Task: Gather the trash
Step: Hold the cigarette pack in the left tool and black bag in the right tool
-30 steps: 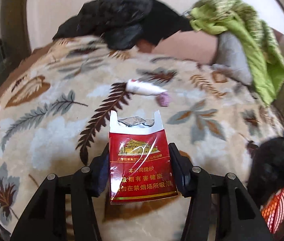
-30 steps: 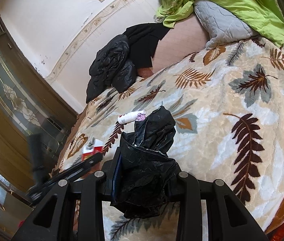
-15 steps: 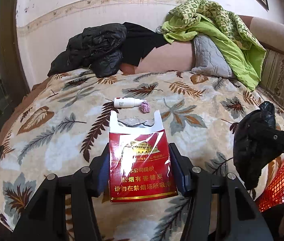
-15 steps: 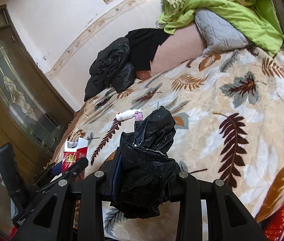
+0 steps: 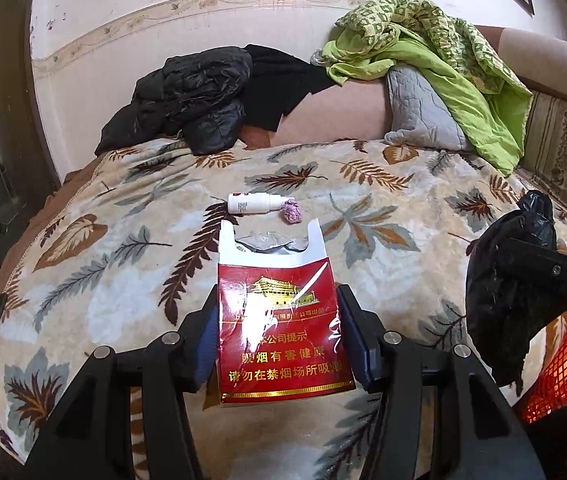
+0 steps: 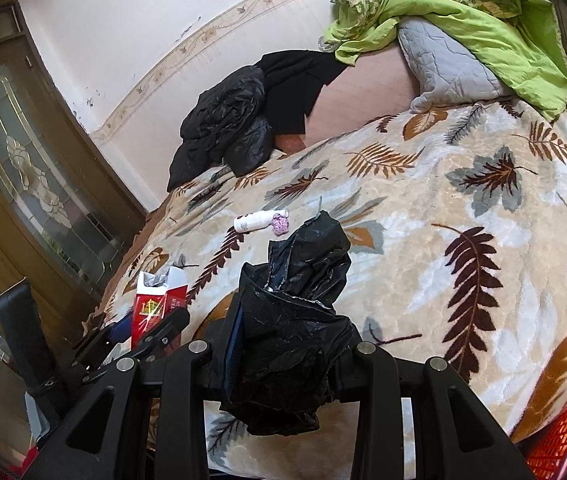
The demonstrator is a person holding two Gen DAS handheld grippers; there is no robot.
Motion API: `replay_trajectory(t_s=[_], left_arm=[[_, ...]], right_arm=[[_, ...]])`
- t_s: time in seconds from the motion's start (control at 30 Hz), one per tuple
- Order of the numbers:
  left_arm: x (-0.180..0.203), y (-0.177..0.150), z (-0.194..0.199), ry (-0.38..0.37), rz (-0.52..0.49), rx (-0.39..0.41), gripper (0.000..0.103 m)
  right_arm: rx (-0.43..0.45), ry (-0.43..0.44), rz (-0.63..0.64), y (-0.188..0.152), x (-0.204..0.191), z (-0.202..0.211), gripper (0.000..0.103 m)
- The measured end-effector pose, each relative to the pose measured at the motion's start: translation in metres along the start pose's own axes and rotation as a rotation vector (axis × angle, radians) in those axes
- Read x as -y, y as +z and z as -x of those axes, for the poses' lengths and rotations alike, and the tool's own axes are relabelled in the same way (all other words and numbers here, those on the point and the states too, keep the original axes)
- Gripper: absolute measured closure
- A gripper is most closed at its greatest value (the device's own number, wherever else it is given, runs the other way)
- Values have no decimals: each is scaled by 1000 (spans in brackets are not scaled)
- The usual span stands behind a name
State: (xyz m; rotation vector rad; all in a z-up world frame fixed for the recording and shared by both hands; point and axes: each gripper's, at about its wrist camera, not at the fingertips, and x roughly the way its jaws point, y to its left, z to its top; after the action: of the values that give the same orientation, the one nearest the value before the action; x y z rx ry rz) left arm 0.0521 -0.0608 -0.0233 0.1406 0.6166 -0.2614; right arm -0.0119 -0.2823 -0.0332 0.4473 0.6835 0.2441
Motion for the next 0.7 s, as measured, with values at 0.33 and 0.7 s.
replay_trajectory(t_s=[0.33,0.7], left_arm=[[0,1,-6,-5,6,-9,50],[-4,2,-19,-5,21,-21,50]], right_arm=[[-13,-17,0,0,2,-5,66],[-34,-28,-1,2,5,-17,66]])
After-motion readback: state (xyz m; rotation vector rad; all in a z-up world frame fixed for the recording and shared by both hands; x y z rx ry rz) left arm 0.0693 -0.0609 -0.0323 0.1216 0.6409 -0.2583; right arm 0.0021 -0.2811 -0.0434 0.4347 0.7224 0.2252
